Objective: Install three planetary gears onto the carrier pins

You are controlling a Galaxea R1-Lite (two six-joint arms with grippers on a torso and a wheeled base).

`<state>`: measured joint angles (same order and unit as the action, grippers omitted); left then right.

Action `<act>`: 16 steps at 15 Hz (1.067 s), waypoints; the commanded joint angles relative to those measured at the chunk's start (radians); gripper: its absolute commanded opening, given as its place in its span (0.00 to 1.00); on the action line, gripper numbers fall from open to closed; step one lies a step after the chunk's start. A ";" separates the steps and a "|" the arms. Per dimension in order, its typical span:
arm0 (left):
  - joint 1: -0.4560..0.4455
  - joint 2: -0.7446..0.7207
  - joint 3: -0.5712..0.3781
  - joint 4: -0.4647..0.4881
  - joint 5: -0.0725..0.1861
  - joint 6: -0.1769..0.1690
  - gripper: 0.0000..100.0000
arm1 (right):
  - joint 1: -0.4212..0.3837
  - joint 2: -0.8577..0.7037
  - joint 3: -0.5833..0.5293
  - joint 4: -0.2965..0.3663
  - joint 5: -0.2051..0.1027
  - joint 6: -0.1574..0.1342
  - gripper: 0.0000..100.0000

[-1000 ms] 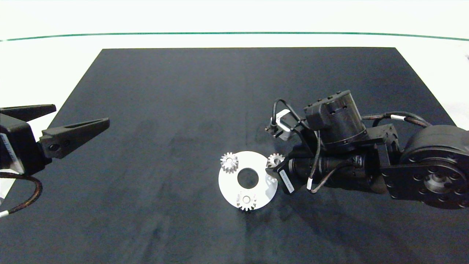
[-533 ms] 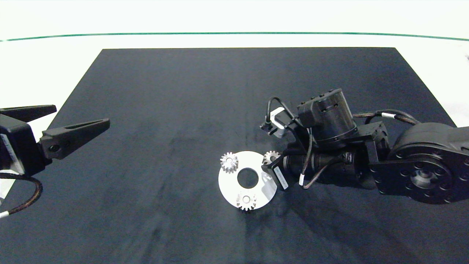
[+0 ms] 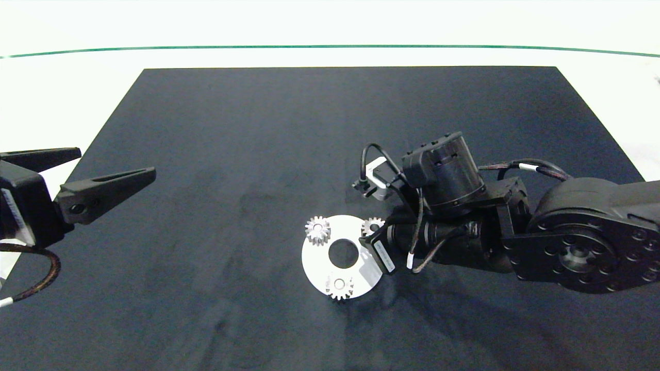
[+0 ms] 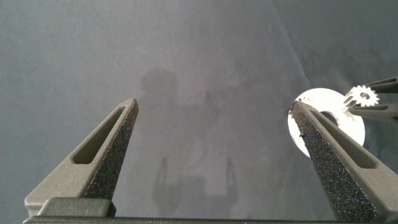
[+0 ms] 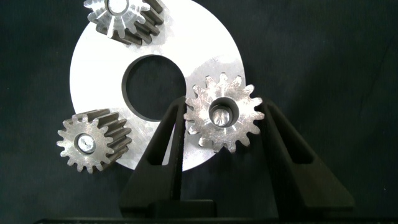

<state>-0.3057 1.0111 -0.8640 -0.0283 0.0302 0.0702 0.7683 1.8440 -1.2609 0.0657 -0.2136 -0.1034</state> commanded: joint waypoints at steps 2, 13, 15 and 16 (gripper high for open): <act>-0.001 0.001 0.000 -0.001 0.000 0.000 1.00 | 0.000 -0.002 0.012 0.006 -0.003 -0.002 0.19; 0.000 -0.003 -0.001 -0.001 0.000 0.000 1.00 | -0.006 -0.039 0.009 0.025 -0.009 0.001 1.00; 0.004 -0.019 -0.001 0.001 0.002 -0.001 1.00 | -0.017 -0.086 0.011 0.045 -0.009 0.013 1.00; 0.004 -0.028 0.002 0.001 0.002 0.000 1.00 | -0.021 -0.106 0.014 0.052 -0.009 0.024 1.00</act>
<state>-0.3038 0.9972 -0.8657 -0.0272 0.0313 0.0700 0.7551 1.7828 -1.2509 0.1149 -0.2206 -0.0828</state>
